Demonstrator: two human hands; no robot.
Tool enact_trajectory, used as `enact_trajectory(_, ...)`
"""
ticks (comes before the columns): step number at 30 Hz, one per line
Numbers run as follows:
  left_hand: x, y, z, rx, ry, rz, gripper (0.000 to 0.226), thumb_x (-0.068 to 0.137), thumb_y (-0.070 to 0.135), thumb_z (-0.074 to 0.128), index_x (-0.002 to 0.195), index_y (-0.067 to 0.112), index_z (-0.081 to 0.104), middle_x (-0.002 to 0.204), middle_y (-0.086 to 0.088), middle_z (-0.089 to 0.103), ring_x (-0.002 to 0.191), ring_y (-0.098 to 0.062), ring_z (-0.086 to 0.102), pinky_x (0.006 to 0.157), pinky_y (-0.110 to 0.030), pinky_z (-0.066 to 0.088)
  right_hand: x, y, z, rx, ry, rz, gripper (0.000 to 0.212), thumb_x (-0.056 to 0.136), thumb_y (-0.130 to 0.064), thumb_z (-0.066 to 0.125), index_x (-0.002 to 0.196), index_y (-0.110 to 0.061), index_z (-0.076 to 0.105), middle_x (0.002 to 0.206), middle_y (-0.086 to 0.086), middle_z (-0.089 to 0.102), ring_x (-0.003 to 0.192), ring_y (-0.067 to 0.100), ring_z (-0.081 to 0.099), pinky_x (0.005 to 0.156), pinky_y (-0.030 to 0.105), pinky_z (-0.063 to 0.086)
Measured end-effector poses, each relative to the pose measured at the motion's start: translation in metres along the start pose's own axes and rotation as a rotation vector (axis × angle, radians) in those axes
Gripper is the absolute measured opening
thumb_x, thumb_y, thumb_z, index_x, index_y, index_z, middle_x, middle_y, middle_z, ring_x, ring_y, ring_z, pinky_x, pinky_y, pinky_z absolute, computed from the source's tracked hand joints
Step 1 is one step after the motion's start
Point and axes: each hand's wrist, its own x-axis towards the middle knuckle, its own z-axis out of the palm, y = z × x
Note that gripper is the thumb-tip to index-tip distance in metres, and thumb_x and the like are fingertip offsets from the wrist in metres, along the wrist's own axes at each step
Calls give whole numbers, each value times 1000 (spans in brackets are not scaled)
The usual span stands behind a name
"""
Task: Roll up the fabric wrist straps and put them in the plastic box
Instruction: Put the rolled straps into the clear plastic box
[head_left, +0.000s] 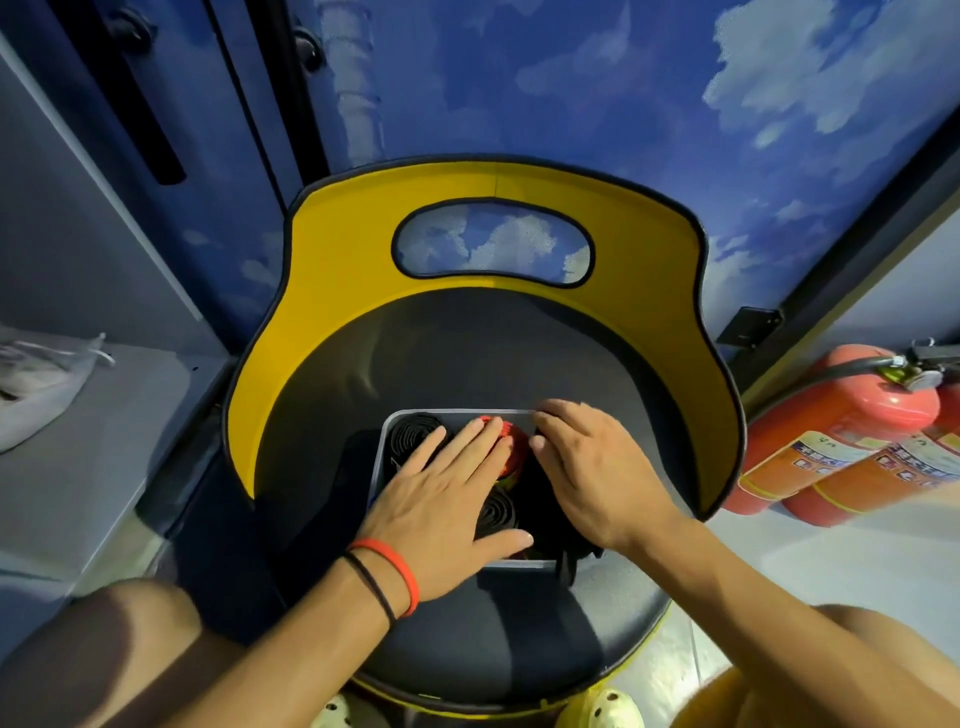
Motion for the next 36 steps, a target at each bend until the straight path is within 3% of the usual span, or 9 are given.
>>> enact_trajectory(2, 0, -1, 1, 0, 0, 22, 89, 93, 79, 16, 161, 24, -2, 167, 8, -14, 151, -6, -20, 126, -42, 0, -14, 0, 6, -49, -123, 2, 57, 109, -44, 24, 153, -12, 41, 162, 4, 36, 148, 19, 34, 124, 37, 25)
enact_trajectory(5, 1, -2, 3, 6, -7, 39, 76, 97, 67, 3, 161, 25, -2, 167, 9, -13, 151, -6, -20, 126, -40, -4, -17, 8, 16, -136, -216, -41, 64, 109, -50, 13, 162, -14, 15, 171, -1, 4, 157, 11, 1, 128, 36, 5)
enact_trajectory(13, 4, 3, 1, 0, -38, -14, 75, 97, 60, 0, 160, 21, -5, 167, 5, -16, 152, -9, -20, 126, -40, -5, -12, 9, 11, -118, -291, -55, 65, 108, -55, 9, 162, -20, 1, 169, -7, -9, 154, 4, -14, 126, 28, -9)
enact_trajectory(15, 6, 2, -3, -46, -84, -32, 76, 99, 62, 9, 160, 21, -8, 166, 6, -19, 151, -7, -22, 126, -39, -7, -7, 7, 1, -18, -323, -18, 64, 108, -53, 16, 163, -23, 4, 170, -7, 0, 156, 5, -5, 127, 27, -4)
enact_trajectory(18, 4, -5, -18, -217, -123, -54, 80, 102, 58, 33, 161, 21, -5, 168, 7, -14, 152, -6, -16, 126, -37, -3, 5, -4, -17, 138, -267, 73, 58, 107, -35, 41, 160, -18, 25, 164, 2, 32, 150, 18, 31, 122, 27, 20)
enact_trajectory(20, -4, -13, -31, -296, -77, -99, 80, 101, 53, 43, 161, 21, 0, 169, 8, -4, 154, -7, -9, 126, -34, 0, 14, -13, -25, 112, -196, 98, 53, 103, -24, 52, 154, -16, 40, 156, 3, 44, 142, 22, 44, 117, 32, 34)
enact_trajectory(23, -22, -32, -56, -250, 40, -192, 75, 100, 49, 49, 161, 24, 12, 167, 8, 13, 154, -9, 4, 126, -35, 6, 37, -37, -38, 121, -173, 99, 47, 98, -28, 59, 144, -22, 52, 142, -1, 58, 128, 21, 57, 103, 36, 49)
enact_trajectory(29, -81, -88, -139, -183, 334, -438, 57, 98, 42, 56, 150, 26, 41, 151, 8, 42, 138, -15, 40, 114, -34, 36, 112, -139, -83, 201, -66, -128, 37, 96, -33, 62, 132, -26, 59, 121, -4, 70, 109, 21, 66, 87, 42, 54)
enact_trajectory(36, -183, -150, -228, -67, 629, -720, 52, 96, 44, 57, 143, 23, 50, 142, 6, 50, 128, -20, 50, 105, -41, 46, 185, -277, -113, 318, -5, -339, 35, 96, -34, 63, 129, -26, 60, 110, -9, 70, 104, 16, 66, 87, 31, 50)
